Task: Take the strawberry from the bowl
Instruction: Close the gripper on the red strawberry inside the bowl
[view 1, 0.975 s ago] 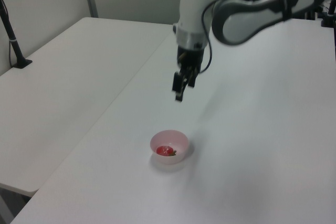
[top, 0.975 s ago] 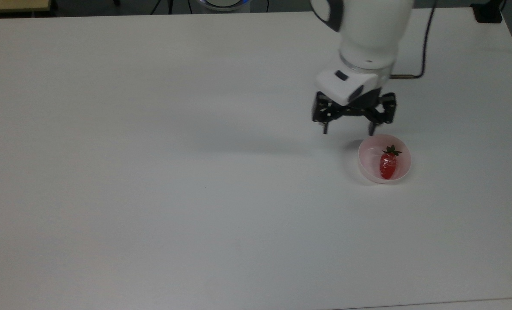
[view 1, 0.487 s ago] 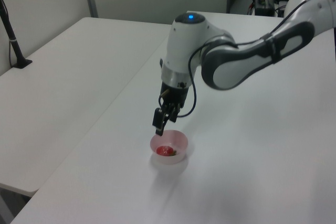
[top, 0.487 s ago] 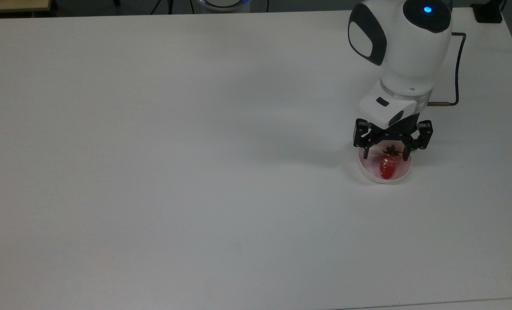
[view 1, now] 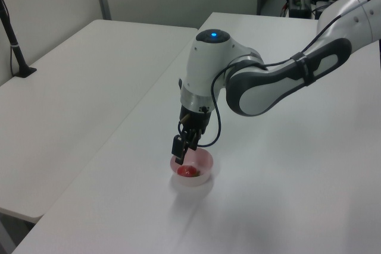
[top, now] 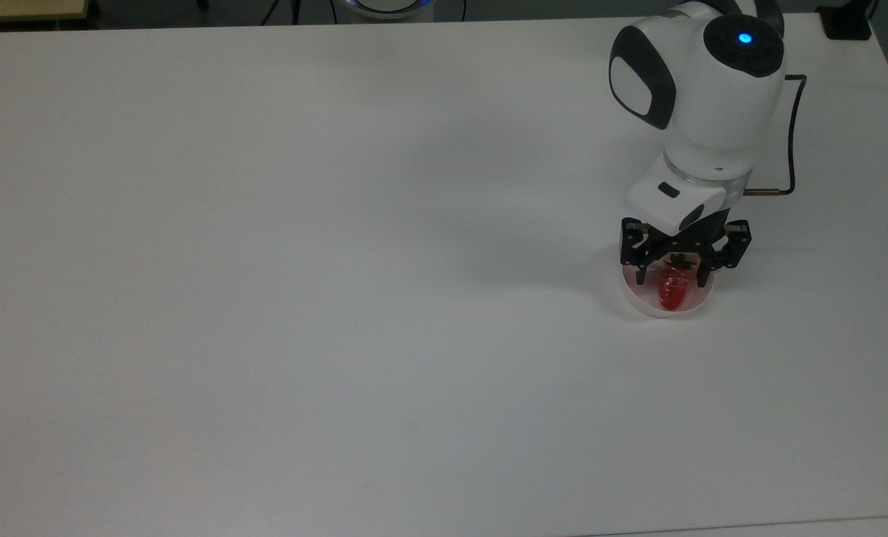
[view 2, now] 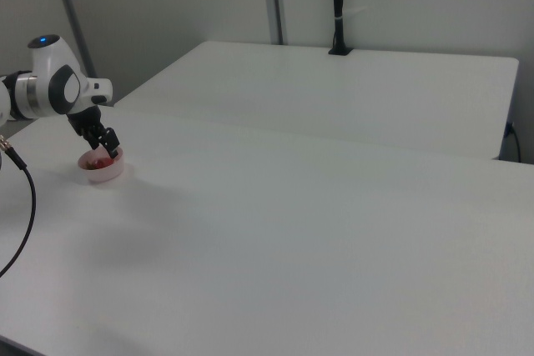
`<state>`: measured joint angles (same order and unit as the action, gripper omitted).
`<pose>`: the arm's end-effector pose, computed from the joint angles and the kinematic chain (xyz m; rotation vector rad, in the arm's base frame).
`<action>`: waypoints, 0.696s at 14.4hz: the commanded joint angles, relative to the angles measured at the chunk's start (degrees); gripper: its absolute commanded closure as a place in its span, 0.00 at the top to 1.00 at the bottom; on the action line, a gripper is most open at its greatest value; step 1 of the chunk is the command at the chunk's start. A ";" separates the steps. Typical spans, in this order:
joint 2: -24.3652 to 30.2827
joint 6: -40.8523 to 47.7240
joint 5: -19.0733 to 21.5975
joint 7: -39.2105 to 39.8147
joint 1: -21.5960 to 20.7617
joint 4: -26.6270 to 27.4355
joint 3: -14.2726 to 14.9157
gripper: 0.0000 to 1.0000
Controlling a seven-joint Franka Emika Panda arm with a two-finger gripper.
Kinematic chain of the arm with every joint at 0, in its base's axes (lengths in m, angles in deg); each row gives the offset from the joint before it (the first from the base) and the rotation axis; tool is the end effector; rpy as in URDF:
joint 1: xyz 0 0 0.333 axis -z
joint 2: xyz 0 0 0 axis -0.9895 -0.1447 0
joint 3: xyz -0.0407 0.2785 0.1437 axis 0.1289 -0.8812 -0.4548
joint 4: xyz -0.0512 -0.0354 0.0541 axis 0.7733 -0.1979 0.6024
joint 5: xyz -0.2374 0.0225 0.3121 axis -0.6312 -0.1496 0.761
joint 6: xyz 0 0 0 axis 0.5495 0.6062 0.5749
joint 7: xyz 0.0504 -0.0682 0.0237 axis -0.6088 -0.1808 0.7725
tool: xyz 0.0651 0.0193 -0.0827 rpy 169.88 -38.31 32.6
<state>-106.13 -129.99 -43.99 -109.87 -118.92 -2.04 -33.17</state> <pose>0.6635 0.3941 0.3484 -3.0166 0.1070 -0.3462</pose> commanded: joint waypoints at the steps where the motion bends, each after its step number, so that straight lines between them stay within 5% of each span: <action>1: -0.15 0.43 2.36 3.36 -1.26 1.56 1.32 0.69; 10: -0.59 -0.10 1.75 4.52 -2.84 3.85 0.71 0.66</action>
<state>-107.25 -129.96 -43.37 -106.85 -120.41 0.04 -33.23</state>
